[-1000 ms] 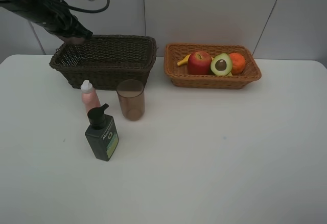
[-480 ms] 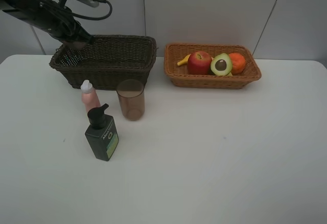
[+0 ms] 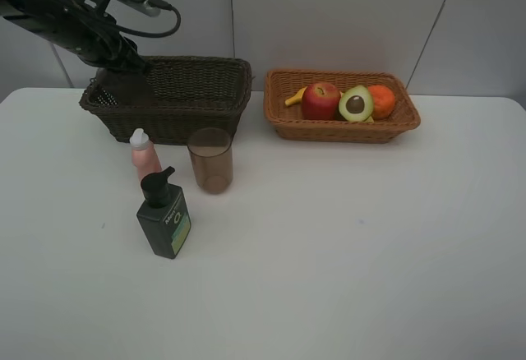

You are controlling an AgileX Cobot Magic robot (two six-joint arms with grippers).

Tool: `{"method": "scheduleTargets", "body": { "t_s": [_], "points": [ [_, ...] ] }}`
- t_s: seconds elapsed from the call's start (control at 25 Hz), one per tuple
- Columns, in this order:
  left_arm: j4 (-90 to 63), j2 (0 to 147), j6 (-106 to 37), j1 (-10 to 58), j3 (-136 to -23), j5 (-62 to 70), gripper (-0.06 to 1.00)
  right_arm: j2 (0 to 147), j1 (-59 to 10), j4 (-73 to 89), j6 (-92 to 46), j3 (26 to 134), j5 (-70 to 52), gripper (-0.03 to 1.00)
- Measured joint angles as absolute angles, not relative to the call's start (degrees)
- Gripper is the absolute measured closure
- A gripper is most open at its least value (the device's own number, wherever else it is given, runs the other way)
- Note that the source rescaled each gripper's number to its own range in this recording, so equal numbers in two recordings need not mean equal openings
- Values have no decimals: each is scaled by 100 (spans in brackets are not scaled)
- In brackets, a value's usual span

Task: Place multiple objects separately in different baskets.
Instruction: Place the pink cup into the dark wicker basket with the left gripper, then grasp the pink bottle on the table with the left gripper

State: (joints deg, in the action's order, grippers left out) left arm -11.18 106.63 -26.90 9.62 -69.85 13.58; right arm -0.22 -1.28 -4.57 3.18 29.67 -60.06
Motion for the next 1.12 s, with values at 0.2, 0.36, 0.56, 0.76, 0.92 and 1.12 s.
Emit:
{"method": "scheduleTargets", "body": {
  "t_s": [0.2,0.36,0.56,0.76,0.92,1.12],
  "points": [
    [-1118,10663,-2759,962,-6985,1389,-4,-22,-128,-457,318,2967,-6006,-3],
    [-1118,10663,-2764,962,-6985,1389,-5,-22,-128,-457,318,2967,-6006,-3],
    [-1118,10663,-2764,962,-6985,1389,-5,-22,-128,-457,318,2967,-6006,-3],
    [-1133,10663,-2764,962,-6985,1389,-5,-22,-128,-457,318,2967,-6006,-3],
    [-1230,10632,-2740,962,-6985,1396,-5,-22,-128,-457,318,2967,-6006,-3],
    [-1324,10306,-2442,962,-6985,1419,-5,-22,-128,-457,318,2967,-6006,-3]
  ]
}}
